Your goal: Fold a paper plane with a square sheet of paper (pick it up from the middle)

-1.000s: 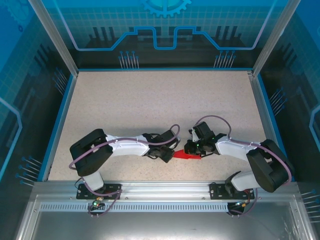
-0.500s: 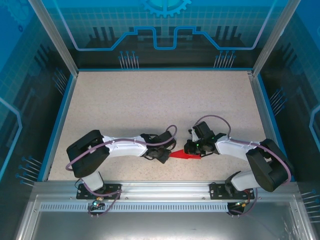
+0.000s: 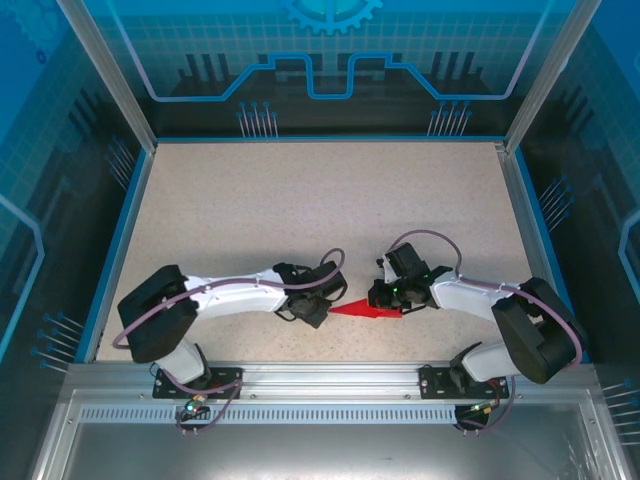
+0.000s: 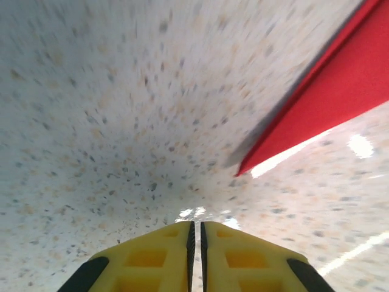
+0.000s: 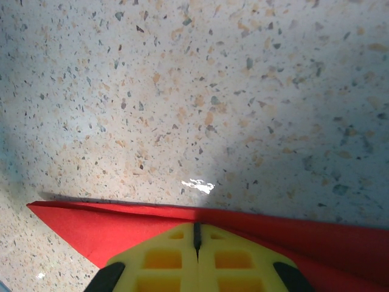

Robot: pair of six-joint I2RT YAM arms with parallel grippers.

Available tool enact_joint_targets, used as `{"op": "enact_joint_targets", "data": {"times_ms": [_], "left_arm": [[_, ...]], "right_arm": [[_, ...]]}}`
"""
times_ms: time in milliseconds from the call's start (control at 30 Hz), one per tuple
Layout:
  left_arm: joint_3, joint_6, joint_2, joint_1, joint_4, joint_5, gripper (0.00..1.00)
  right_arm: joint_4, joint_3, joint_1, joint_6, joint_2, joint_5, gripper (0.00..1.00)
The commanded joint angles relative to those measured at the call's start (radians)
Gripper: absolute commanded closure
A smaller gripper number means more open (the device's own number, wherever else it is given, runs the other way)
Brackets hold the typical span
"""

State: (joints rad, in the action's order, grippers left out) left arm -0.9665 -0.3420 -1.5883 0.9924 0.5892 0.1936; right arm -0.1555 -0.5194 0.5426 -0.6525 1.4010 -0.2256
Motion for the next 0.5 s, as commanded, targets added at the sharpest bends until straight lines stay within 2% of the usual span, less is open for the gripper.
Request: {"op": "enact_joint_targets", "data": {"times_ms": [0, 133, 233, 467], "left_arm": [[-0.095, -0.001, 0.055, 0.001, -0.047, -0.035, 0.86], [-0.125, 0.005, -0.042, -0.009, -0.163, -0.178, 0.87], [-0.139, 0.012, -0.124, -0.008, -0.210, -0.238, 0.89], [-0.104, 0.017, -0.210, -0.018, -0.262, -0.250, 0.90]], "right_arm": [[-0.084, 0.021, -0.015, 0.021, 0.026, 0.055, 1.00], [-0.081, 0.022, -0.017, 0.019, 0.016, 0.044, 1.00], [-0.075, 0.025, -0.019, 0.015, -0.001, 0.034, 1.00], [-0.074, 0.030, -0.038, 0.019, -0.011, 0.018, 1.00]]}}
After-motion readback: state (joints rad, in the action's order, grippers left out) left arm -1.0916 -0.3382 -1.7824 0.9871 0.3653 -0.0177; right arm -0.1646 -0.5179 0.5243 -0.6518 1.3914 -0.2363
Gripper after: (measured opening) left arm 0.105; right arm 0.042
